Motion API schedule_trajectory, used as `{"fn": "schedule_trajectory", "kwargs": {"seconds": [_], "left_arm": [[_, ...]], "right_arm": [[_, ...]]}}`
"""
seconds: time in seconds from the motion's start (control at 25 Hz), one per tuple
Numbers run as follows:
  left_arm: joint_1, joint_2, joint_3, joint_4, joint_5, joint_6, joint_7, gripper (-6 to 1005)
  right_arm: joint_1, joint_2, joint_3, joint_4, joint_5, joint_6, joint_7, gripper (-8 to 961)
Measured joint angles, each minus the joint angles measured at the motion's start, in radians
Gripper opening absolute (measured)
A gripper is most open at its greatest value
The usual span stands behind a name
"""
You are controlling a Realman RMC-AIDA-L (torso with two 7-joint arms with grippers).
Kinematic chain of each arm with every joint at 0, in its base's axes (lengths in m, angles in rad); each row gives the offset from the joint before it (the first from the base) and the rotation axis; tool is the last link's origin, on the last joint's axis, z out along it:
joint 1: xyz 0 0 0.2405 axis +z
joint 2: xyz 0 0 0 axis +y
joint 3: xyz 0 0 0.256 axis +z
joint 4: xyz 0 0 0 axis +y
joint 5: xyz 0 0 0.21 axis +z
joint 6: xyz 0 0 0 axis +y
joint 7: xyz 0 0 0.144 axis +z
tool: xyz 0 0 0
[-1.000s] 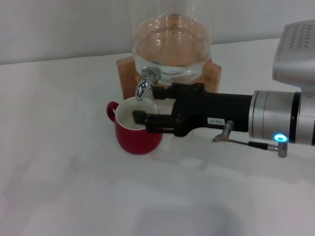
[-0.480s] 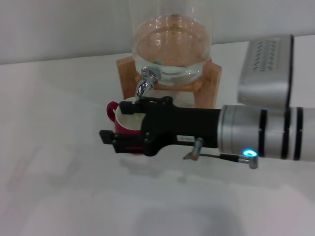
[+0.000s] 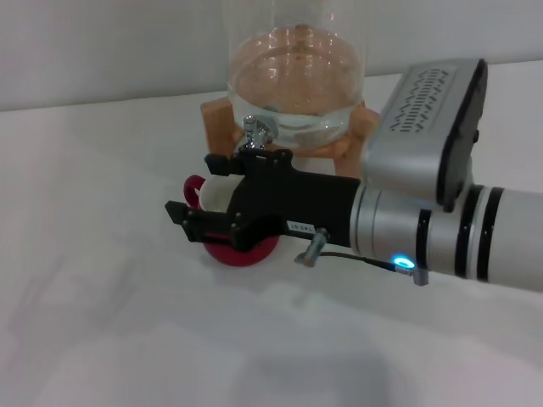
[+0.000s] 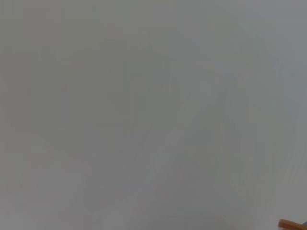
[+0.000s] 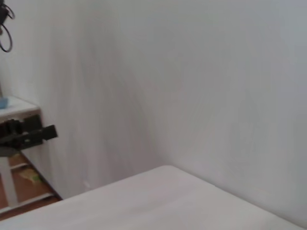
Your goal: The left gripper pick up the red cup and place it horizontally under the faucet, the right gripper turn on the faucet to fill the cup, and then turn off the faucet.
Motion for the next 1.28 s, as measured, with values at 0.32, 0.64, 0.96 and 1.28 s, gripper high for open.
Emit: {"fn": "schedule_trajectory", "kwargs": {"seconds": [0.32, 0.64, 0.96, 1.28], "left_arm": [[-0.003, 0.001, 0.002, 0.0, 0.001, 0.0, 0.0, 860], [-0.003, 0.001, 0.004, 0.0, 0.001, 0.001, 0.0, 860], [-0.01, 0.0, 0.005, 0.0, 0.001, 0.004, 0.0, 860], [-0.016, 0.0, 0.005, 0.0, 0.015, 0.01, 0.0, 860]], "right_arm": [[-0.001, 0.0, -0.03, -0.023, -0.083, -0.031, 0.079, 737], [0.005, 0.0, -0.005, 0.019, -0.079, -0.078, 0.078, 737], [0.007, 0.0, 0.003, 0.026, -0.077, -0.074, 0.08, 737], [-0.001, -0.001, 0.012, 0.021, -0.078, -0.069, 0.077, 737]]}}
